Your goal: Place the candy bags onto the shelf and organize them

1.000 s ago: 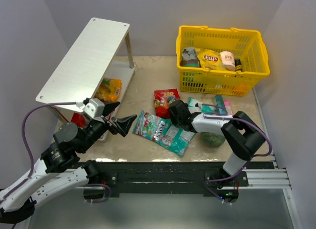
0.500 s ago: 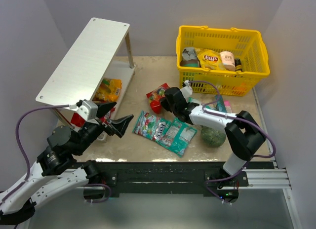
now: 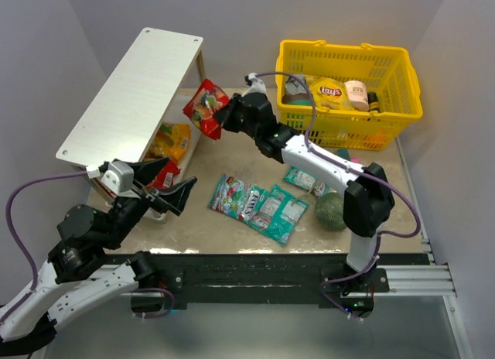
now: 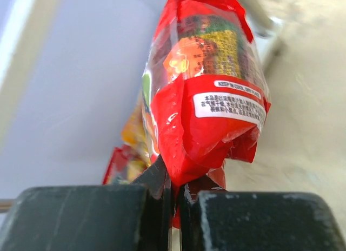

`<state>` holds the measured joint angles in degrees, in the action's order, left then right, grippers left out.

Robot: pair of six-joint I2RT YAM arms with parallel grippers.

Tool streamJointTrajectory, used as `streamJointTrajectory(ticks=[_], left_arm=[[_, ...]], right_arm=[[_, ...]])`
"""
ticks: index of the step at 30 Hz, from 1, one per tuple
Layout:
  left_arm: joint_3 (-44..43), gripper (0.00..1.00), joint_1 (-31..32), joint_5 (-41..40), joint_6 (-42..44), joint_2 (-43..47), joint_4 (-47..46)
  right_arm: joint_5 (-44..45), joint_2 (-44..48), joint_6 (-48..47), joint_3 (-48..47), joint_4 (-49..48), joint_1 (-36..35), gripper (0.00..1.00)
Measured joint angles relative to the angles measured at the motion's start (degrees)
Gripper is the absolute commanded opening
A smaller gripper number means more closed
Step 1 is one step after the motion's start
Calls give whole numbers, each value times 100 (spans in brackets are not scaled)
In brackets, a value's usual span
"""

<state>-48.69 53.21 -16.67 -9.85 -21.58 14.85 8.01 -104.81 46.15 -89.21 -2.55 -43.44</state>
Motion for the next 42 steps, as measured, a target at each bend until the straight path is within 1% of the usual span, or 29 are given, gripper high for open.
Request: streamJointTrajectory(ticks=[3,7,13,16,23,25,28,30,41,42], left_arm=[[-155,99,0,-291,4,31,70],[-345,99,0,-743,44,142,76],[-527,100,-2,-1366,153,350,50],[-533,100,-2,-1497,203,372,39],[-527,99,-2,-1676,260,372,48],[-505,100,-2,-1705,262,372,35],[-463,100,-2,-1727,302,372,20],[-407,100,-2,-1729,332,387,-31],[-96,100,-11,-1631,498,483,-199],[-87,100,-13,-1631,498,483,-210]], right_arm=[[-448,-682,-295,-1008,-11,7,0],[-1051,-1534,-470,-1974,-26,52,0],[-1884,-2653,-647,-2962,-63,181,0],[-2129,-2916,-710,-3226,-140,278,0],[-2562,-3045,-715,-3482,-667,551,0],[-2717,-3215,-691,-3775,-850,614,0],[-2951,-3716,-632,-4430,-1132,686,0],[-3062,-4004,-619,-4662,-1318,723,0],[-3209,-4913,-511,-4701,-1700,706,0],[-3206,-4983,-490,-4721,-1722,706,3]])
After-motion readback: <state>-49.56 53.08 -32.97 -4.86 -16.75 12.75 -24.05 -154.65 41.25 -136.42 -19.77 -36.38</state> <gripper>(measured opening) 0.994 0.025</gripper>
